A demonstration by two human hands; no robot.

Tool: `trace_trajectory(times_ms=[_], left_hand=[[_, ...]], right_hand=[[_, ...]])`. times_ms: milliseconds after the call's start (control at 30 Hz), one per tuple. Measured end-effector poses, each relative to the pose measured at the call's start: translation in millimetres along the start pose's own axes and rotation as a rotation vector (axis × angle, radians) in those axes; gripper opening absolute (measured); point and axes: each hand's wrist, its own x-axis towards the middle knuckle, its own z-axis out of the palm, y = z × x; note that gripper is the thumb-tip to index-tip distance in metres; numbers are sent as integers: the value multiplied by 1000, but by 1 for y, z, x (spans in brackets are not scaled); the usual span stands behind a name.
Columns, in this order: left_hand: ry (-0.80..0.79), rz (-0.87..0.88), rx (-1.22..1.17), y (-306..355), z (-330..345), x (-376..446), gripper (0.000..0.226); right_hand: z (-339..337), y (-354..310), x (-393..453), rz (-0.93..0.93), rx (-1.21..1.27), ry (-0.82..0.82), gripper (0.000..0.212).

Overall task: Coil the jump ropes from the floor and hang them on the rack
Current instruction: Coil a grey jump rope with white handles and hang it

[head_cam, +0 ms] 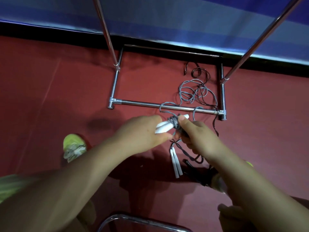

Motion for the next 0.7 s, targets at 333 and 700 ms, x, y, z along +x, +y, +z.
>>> trace_trajectory(times_ms=[333, 700], left_hand=[[-413, -124, -904, -3, -7, 0, 15], [-232, -33, -126, -8, 4, -4, 36]], right_hand=[[5, 0, 4, -30, 136, 45, 51], [7, 11, 2, 147, 439, -269, 26]])
